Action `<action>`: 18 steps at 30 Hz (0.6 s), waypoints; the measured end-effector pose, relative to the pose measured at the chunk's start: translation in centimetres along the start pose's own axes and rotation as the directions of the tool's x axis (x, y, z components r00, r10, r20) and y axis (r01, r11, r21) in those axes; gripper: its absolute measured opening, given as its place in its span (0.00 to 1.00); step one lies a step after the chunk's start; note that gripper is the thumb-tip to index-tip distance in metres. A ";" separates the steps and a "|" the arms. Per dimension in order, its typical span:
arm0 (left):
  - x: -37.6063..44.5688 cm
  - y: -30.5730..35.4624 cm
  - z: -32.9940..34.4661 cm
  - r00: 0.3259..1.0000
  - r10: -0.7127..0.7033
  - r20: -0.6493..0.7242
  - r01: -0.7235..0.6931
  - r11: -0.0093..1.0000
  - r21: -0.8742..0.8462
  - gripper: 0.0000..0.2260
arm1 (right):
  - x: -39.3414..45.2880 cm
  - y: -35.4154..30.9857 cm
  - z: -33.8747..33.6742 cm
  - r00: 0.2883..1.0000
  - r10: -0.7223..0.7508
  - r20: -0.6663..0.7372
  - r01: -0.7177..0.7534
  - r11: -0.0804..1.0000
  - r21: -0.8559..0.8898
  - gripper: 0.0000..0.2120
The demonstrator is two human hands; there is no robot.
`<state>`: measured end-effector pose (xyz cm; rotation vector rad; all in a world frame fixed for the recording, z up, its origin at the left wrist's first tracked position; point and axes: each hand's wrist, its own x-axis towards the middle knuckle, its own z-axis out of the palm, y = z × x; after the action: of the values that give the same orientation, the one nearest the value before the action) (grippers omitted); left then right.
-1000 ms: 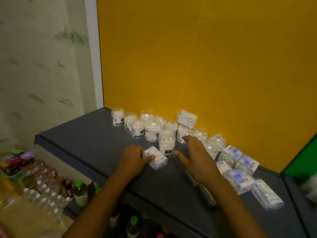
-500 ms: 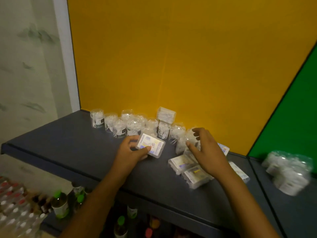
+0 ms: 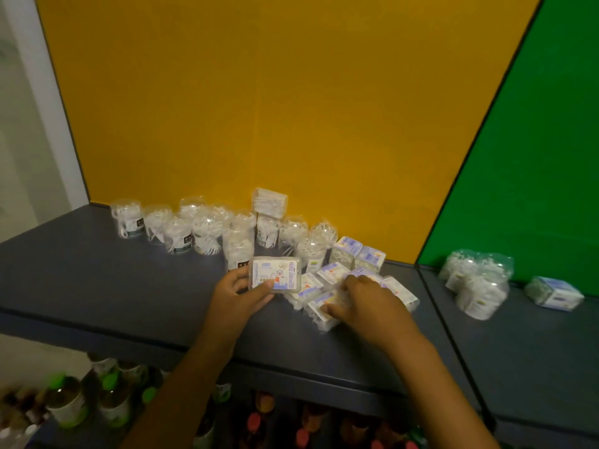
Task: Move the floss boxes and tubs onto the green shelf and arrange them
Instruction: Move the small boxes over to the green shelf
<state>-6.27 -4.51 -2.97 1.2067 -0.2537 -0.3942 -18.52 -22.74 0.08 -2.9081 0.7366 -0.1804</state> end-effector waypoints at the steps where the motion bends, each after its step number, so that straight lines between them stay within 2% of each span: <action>1: -0.2 0.1 -0.1 1.000 0.003 -0.003 -0.003 1.000 -0.005 0.15 | -0.1 -0.3 0.2 1.000 0.006 0.006 -0.006 1.000 -0.004 0.27; 6: -1.6 0.5 -1.3 0.999 0.032 -0.018 -0.032 0.999 0.011 0.12 | -0.2 -1.4 1.3 0.999 0.043 -0.022 -0.042 0.998 0.047 0.32; 14: -4.2 1.9 -1.8 0.997 0.070 -0.041 -0.068 0.997 0.048 0.16 | -1.0 -1.2 1.3 0.994 0.106 -0.006 -0.103 0.972 0.213 0.39; 18: -6.0 2.6 -0.5 0.994 0.109 -0.014 -0.108 0.992 0.070 0.17 | -2.3 -0.4 1.1 0.988 0.138 -0.076 -0.103 0.931 0.350 0.40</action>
<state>-11.10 -0.75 -0.63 1.2575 -0.3186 -0.2816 -20.20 -21.15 -1.10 -2.5279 0.8047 -0.3999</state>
